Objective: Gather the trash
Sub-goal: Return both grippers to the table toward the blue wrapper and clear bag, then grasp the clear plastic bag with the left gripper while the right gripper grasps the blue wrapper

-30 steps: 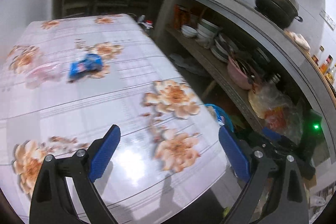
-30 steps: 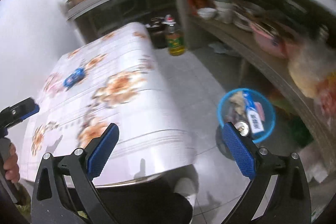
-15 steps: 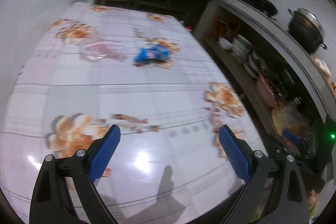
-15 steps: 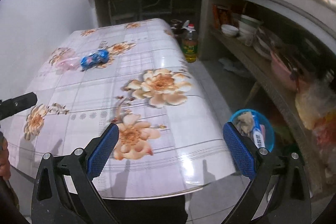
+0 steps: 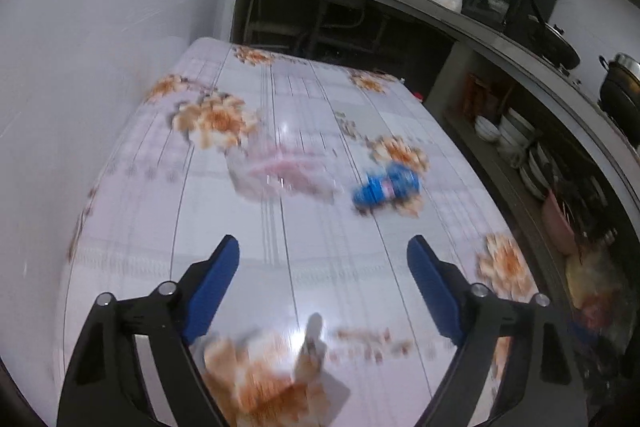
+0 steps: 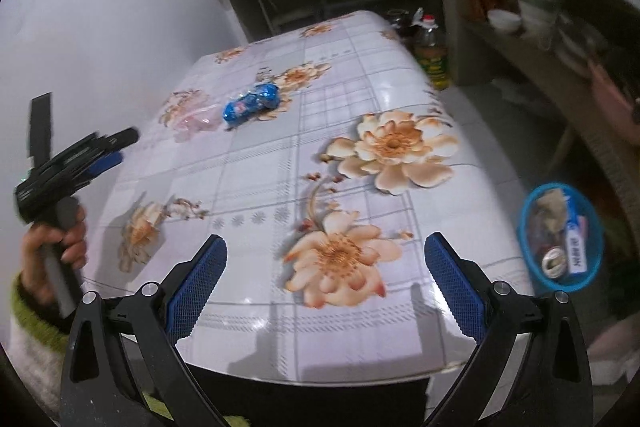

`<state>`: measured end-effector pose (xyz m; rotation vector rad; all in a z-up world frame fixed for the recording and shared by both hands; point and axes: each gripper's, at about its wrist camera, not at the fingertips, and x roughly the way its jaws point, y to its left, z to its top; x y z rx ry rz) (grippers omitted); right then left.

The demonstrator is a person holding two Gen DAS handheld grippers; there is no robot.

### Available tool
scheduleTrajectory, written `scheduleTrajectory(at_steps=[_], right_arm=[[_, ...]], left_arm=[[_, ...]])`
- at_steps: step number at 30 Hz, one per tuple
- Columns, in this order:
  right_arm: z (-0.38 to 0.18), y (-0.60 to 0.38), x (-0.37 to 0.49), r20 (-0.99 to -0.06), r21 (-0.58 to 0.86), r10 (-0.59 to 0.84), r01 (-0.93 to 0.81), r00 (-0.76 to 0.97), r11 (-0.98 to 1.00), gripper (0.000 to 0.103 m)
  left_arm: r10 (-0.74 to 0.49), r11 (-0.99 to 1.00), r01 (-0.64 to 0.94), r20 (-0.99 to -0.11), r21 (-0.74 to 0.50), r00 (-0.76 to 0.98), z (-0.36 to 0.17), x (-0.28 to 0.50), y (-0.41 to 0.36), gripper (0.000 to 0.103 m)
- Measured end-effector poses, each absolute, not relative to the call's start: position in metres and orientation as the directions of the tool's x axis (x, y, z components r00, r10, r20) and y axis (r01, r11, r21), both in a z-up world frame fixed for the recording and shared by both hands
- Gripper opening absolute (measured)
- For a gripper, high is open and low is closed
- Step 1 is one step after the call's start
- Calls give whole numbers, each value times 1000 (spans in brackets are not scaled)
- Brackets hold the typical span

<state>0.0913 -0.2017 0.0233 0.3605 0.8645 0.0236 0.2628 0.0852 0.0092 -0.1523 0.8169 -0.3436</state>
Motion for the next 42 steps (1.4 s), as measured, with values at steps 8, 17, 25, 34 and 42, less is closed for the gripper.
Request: scheduleTrajectory(at_steps=[8,17,25,34,42], right_arm=[[21,-208,161,-717,492,357,71,599,868,90],[6,-187,286,-756,512,399,89,519,855,74],[-14,-161,365,-819,420,317,123,478,899,57],[-15,-133,351,-854,310,281,-7,438,951,24],[-19,-156,266,-851,303,277,-13,446,953,22]], left_arm=[[-290,957,194,-697,-216,655,5,353,87,71],[-237,971,155,-807,-182,540,-44,436,74,51],[-191,971,219,-850,-92,491,-62,423,53,29],[-191,959,277,-850,-56,490,-61,363,34,20],[-355,920,310,-849,-241,391,-57,271,33,20]])
